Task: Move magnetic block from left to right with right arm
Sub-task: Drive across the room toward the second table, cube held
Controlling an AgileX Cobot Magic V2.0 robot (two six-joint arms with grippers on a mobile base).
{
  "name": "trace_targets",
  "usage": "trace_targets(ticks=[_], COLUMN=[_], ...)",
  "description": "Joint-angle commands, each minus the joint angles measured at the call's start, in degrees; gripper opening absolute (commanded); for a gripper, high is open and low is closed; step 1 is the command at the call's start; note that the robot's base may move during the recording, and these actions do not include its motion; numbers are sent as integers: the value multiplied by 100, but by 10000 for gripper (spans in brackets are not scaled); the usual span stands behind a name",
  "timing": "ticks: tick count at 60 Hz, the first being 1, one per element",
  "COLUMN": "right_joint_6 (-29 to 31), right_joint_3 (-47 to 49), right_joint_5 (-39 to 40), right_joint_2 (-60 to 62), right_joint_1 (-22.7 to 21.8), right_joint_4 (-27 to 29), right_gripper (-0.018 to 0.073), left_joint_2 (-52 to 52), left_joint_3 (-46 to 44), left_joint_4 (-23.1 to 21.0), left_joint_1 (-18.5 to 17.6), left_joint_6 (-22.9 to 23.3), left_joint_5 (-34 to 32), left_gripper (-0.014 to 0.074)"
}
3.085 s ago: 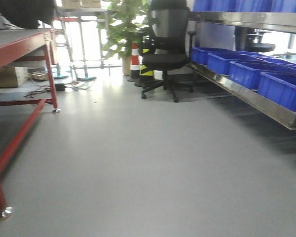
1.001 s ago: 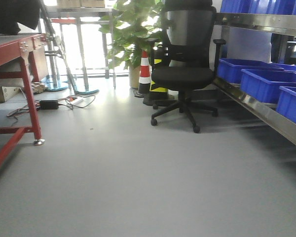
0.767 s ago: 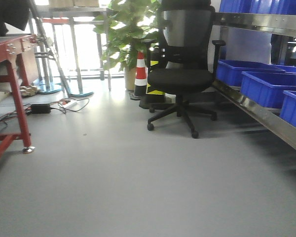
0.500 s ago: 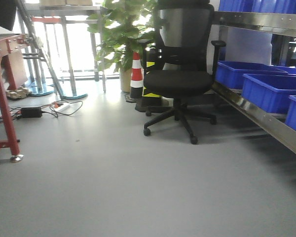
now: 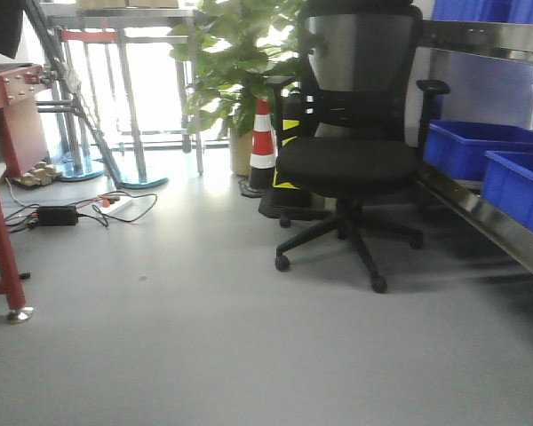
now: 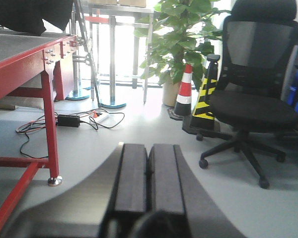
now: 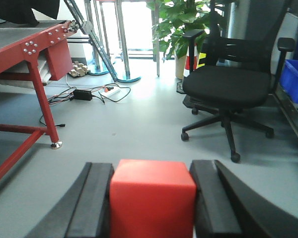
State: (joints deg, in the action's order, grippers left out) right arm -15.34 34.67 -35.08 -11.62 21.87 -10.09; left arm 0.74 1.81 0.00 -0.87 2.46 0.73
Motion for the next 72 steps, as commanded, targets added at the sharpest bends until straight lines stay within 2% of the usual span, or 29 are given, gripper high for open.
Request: trace_targets(ticks=[1,72], right_joint_6=[35,35], right_joint_3=[140,140], right_joint_5=[497,497], right_joint_2=[-83,-83], right_joint_1=[-25,-25], right_joint_4=[-109,-109], right_gripper=[215,215], left_joint_2=[90,70], left_joint_3=[49,49], left_joint_4=[0,0], left_joint_1=[2,2], left_joint_6=[25,25], left_joint_5=[-519,-519], left_gripper=[-116,-116])
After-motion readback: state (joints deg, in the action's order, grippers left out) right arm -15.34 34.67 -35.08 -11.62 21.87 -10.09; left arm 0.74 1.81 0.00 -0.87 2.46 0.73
